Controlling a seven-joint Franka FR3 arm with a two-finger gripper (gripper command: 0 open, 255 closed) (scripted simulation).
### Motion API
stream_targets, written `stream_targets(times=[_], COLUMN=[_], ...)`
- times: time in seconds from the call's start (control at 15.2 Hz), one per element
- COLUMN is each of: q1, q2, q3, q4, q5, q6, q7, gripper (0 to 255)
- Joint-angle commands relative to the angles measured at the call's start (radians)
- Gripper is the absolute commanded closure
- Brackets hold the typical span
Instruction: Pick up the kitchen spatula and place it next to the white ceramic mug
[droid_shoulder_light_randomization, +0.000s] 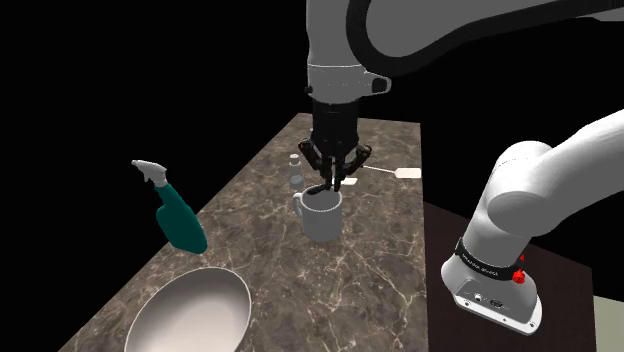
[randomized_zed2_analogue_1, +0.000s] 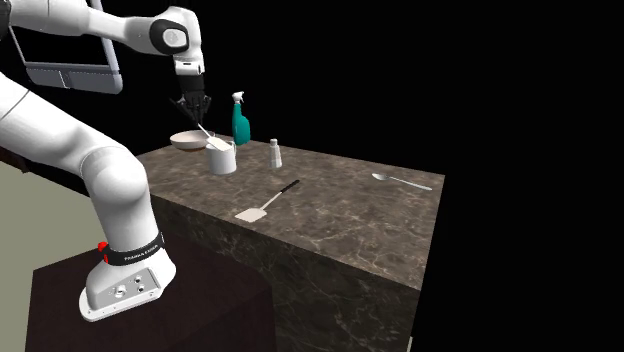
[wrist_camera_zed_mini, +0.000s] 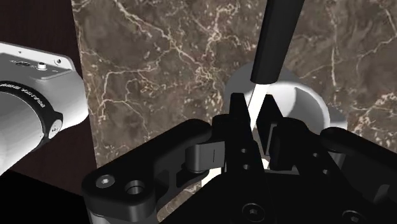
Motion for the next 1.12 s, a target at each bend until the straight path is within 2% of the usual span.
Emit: stream_targets(times=[0.0, 0.53, 1.06], q1=[0.011, 0.011, 0.009], q2=[0.021, 0.15, 0.176], q3=[0.048, 0.253, 0.3], q4=[0.028, 0.178, 0.11], q5=[0.02, 0.052, 0.067], q6=[0.007, 0.048, 0.146], q7=[0.054, 0.264, 0.269], gripper=[255, 255, 255])
